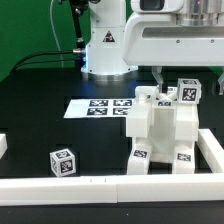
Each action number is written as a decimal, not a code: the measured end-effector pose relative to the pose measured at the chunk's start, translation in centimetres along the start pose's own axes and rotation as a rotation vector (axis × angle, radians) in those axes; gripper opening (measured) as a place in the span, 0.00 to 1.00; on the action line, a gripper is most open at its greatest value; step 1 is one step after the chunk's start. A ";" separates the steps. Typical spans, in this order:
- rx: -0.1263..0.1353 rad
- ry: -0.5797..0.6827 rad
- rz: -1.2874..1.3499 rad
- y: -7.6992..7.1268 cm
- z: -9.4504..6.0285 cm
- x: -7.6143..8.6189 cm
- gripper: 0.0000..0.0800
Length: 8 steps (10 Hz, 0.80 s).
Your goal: Assemble chair
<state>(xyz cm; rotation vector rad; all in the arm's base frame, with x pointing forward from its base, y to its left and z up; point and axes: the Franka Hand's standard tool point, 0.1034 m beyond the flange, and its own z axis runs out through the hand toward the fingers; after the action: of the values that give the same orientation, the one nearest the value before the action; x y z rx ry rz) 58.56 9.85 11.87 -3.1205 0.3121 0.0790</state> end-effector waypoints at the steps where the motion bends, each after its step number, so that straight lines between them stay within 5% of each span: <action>1: 0.000 0.000 0.017 0.0 0.0 0.0 0.69; 2: 0.000 0.000 0.028 0.0 0.0 0.0 0.69; 3: 0.000 -0.001 0.090 0.0 0.1 0.0 0.44; 4: 0.000 -0.001 0.137 0.0 0.1 0.0 0.35; 8: 0.007 0.010 0.533 0.1 0.1 0.1 0.35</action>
Offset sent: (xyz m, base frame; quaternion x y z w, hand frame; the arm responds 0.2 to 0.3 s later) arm 0.0000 0.0000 0.0000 0.0000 0.0000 0.1296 0.9916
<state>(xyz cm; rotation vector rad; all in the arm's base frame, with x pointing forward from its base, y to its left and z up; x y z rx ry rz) 58.67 9.69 11.80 -2.9358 1.1260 0.0620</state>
